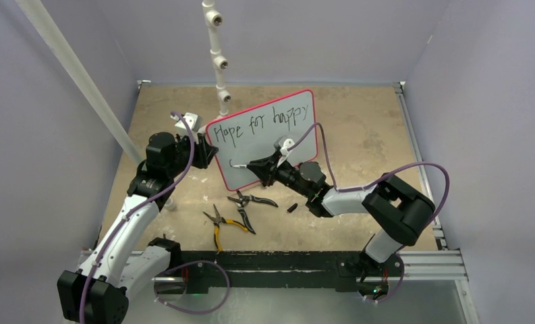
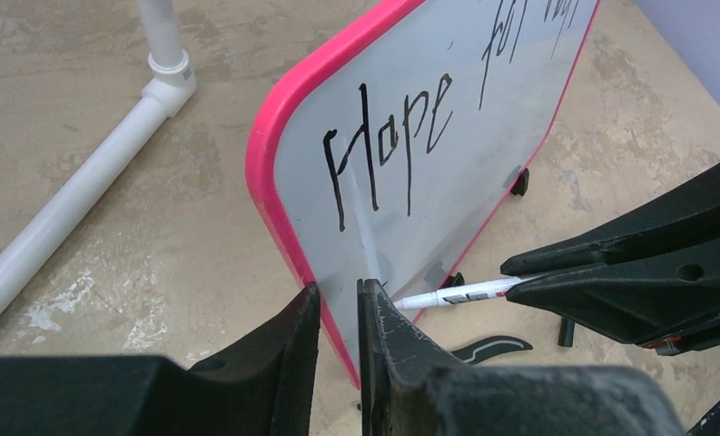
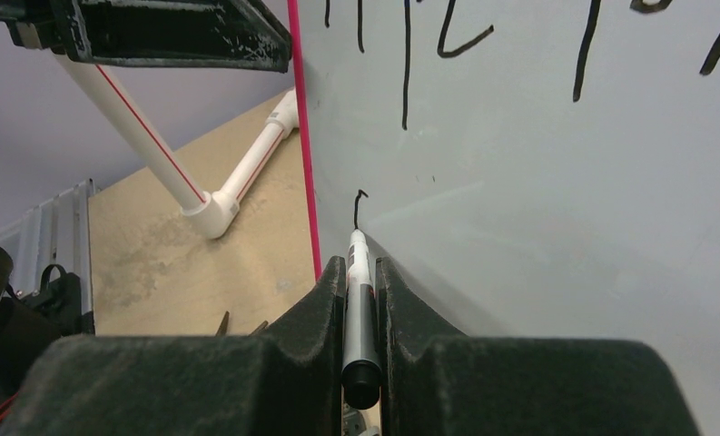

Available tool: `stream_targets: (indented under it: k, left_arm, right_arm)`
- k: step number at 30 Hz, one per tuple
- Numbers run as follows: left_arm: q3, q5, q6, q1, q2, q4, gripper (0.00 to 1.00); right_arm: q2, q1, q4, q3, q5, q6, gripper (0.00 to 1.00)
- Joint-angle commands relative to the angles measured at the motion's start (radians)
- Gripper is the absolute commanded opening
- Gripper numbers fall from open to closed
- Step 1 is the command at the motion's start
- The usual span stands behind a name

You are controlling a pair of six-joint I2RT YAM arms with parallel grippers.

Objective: Write a sentence on the whiteboard

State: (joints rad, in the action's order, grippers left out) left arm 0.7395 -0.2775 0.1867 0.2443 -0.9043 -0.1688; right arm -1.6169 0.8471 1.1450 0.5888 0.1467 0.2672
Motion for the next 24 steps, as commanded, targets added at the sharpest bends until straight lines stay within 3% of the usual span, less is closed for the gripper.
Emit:
stream_targets:
  k: [1, 24]
  left_arm:
    - [0.000, -0.014, -0.015, 0.000, -0.002, 0.038, 0.20]
    - [0.000, -0.033, -0.015, 0.000, -0.006, 0.040, 0.15]
  right_arm:
    - [0.021, 0.004, -0.008, -0.010, -0.070, -0.028, 0.00]
    - [0.080, 0.003, 0.041, 0.060, -0.168, -0.051, 0.00]
